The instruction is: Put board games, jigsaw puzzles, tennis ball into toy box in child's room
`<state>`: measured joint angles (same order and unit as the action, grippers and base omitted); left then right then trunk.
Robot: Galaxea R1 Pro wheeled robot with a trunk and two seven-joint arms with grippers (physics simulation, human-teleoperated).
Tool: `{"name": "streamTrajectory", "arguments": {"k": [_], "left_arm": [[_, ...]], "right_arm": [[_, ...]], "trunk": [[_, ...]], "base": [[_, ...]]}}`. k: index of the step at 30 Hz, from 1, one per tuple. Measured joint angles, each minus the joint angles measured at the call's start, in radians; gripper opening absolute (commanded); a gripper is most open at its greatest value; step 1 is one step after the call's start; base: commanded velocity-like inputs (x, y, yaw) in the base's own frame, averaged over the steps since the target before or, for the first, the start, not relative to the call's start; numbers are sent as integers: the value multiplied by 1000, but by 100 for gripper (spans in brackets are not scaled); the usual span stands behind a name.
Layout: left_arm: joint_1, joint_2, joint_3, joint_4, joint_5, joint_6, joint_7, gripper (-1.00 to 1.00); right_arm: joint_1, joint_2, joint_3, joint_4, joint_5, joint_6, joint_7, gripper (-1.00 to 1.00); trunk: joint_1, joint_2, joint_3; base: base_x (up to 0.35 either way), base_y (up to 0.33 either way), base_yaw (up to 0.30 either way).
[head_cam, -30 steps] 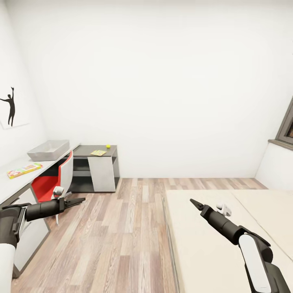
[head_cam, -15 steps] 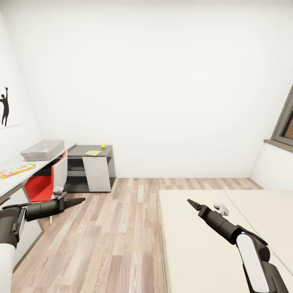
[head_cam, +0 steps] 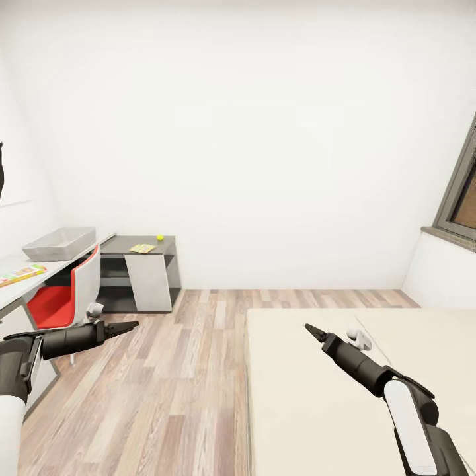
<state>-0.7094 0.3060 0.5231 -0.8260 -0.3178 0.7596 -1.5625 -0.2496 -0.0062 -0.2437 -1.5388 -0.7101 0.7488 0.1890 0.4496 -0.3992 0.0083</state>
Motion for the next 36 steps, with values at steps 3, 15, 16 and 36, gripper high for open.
{"name": "streamTrajectory", "arguments": {"k": [3, 15, 16, 36], "left_arm": [[0, 0, 0, 0, 0, 0, 0, 100], [0, 0, 0, 0, 0, 0, 0, 100], [0, 0, 0, 0, 0, 0, 0, 100], [0, 0, 0, 0, 0, 0, 0, 100]], "right_arm": [[0, 0, 0, 0, -1, 0, 0, 100], [0, 0, 0, 0, 0, 0, 0, 100], [0, 0, 0, 0, 0, 0, 0, 100], [0, 0, 0, 0, 0, 1, 0, 100]], "trunk": [[0, 0, 0], [0, 0, 0], [0, 0, 0], [0, 0, 0]], "base": [[0, -239, 0], [0, -239, 0], [0, -239, 0], [0, -239, 0]]}}
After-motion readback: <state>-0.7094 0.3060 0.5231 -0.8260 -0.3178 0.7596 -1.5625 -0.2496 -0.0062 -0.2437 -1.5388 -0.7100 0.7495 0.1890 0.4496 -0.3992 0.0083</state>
